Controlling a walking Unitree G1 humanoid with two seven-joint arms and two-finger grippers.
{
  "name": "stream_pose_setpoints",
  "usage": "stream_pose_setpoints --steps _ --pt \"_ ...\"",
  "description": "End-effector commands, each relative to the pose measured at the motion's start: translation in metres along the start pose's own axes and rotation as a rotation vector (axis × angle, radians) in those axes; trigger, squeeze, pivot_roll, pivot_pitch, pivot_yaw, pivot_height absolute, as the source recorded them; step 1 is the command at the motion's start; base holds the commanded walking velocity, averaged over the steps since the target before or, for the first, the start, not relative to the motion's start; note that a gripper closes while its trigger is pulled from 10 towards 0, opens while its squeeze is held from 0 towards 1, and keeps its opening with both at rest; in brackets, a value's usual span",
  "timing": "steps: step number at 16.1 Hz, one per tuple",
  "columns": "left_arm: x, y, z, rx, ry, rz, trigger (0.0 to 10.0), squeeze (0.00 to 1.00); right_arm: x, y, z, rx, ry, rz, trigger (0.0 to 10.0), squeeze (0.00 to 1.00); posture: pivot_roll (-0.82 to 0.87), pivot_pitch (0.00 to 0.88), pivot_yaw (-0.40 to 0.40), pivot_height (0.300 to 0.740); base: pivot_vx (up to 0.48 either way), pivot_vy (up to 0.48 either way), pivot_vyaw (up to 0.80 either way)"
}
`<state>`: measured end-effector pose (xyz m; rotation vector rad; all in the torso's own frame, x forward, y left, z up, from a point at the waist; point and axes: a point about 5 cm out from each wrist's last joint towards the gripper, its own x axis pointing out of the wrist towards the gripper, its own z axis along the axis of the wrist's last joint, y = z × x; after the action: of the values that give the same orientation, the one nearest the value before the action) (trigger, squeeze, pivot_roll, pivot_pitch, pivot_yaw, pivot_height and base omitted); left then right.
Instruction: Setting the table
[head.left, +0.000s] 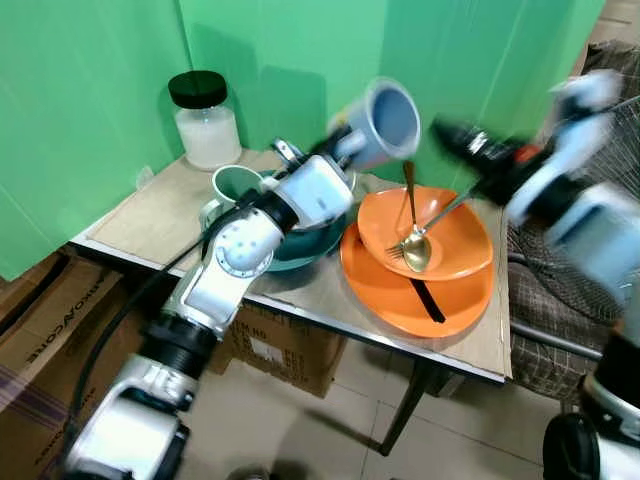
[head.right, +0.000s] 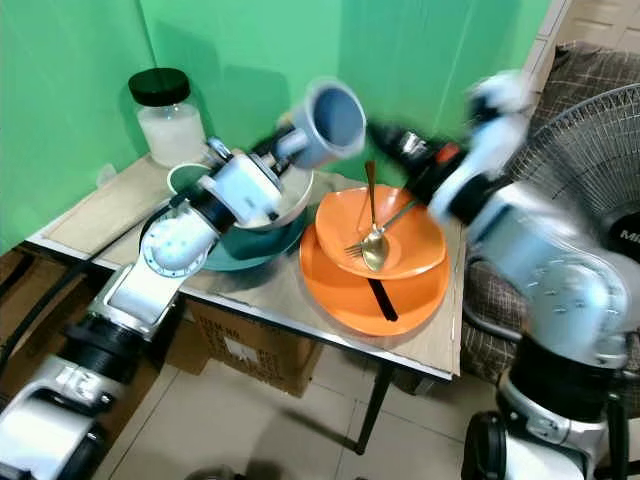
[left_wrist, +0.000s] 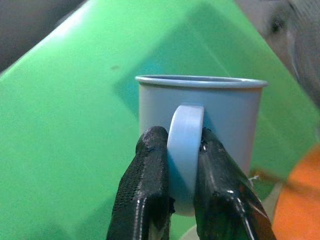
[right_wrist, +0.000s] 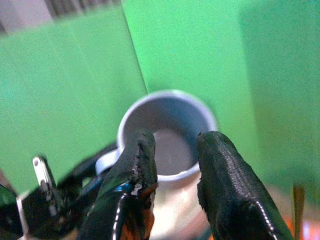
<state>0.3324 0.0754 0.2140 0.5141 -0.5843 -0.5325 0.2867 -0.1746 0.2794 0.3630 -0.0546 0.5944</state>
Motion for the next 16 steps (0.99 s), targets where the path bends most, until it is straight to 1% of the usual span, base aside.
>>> stream_pose_setpoints --steps 1,2,3,4,5,6,7,8,9,10,11,12,13,15,16 --pt "-0.002 0.007 0.007 -0.114 -0.031 0.052 0.0 0.00 -0.004 0.008 0.014 -0.051 -0.083 0.036 10.0 1.00 0.00 0.000 0.015 0.740 0.000 0.000 0.00" --pt "-0.007 0.013 0.013 -0.221 -0.048 0.120 0.0 0.00 -0.003 0.012 0.012 -0.150 -0.084 -0.016 10.0 1.00 -0.01 0.000 0.005 0.740 0.000 0.000 0.00" --pt "-0.019 0.019 0.020 -0.341 -0.056 0.214 1.5 0.00 -0.001 0.016 -0.003 -0.308 -0.023 -0.090 10.0 1.00 0.00 0.000 -0.004 0.740 0.000 0.000 0.00" --pt "-0.031 0.020 0.027 -0.414 -0.053 0.268 3.8 0.00 -0.002 0.014 -0.023 -0.419 0.027 -0.166 10.0 0.00 0.01 0.000 -0.010 0.740 0.000 0.000 0.00" --pt "-0.037 0.018 0.031 -0.433 -0.034 0.270 5.1 0.00 -0.004 0.008 -0.035 -0.478 0.046 -0.236 10.0 0.00 0.04 0.000 -0.019 0.740 0.000 0.000 0.00" --pt "-0.046 0.011 0.032 -0.392 0.015 0.238 7.2 0.00 -0.006 0.005 -0.046 -0.474 0.027 -0.284 10.0 0.00 0.05 0.000 -0.024 0.740 0.000 0.000 0.00" --pt "-0.057 0.007 0.034 -0.369 0.058 0.240 10.0 0.00 -0.009 0.005 -0.057 -0.451 0.022 -0.313 10.0 0.00 0.06 0.000 -0.031 0.740 0.000 0.000 0.00" --pt "-0.069 0.010 0.037 -0.372 0.096 0.279 10.0 0.00 -0.012 0.006 -0.066 -0.473 0.022 -0.308 10.0 0.00 0.07 0.000 -0.040 0.740 0.000 0.000 0.00" --pt "-0.073 0.012 0.039 -0.344 0.097 0.300 10.0 0.00 -0.013 0.008 -0.066 -0.467 0.008 -0.302 10.0 0.00 0.07 0.000 -0.047 0.740 0.000 0.000 0.00" --pt "-0.079 0.015 0.042 -0.330 0.135 0.338 10.0 0.00 -0.014 0.011 -0.068 -0.469 -0.020 -0.297 10.0 0.00 0.08 0.000 -0.061 0.740 0.000 0.000 0.00" --pt "-0.088 0.015 0.037 -0.352 0.212 0.386 10.0 0.00 -0.013 0.014 -0.078 -0.468 -0.007 -0.307 10.0 0.00 0.08 0.000 -0.048 0.740 0.000 0.000 0.00" --pt "-0.099 0.012 0.026 -0.381 0.307 0.437 10.0 0.00 -0.012 0.017 -0.086 -0.497 0.025 -0.303 10.0 0.00 0.07 0.000 -0.040 0.740 0.000 0.000 -0.54" --pt "-0.106 0.006 0.019 -0.334 0.381 0.444 10.0 0.00 -0.013 0.019 -0.090 -0.546 0.041 -0.298 10.0 0.00 0.07 0.000 -0.049 0.740 0.000 0.000 -0.76" --pt "-0.113 0.001 0.017 -0.269 0.434 0.432 10.0 0.00 -0.016 0.014 -0.088 -0.574 0.012 -0.371 10.0 0.00 0.08 0.000 -0.069 0.740 0.000 0.000 -0.78" --pt "-0.115 0.000 0.020 -0.282 0.438 0.421 10.0 0.00 -0.015 0.013 -0.090 -0.554 0.022 -0.352 10.0 0.00 0.08 0.000 -0.057 0.740 0.000 0.000 -0.77"
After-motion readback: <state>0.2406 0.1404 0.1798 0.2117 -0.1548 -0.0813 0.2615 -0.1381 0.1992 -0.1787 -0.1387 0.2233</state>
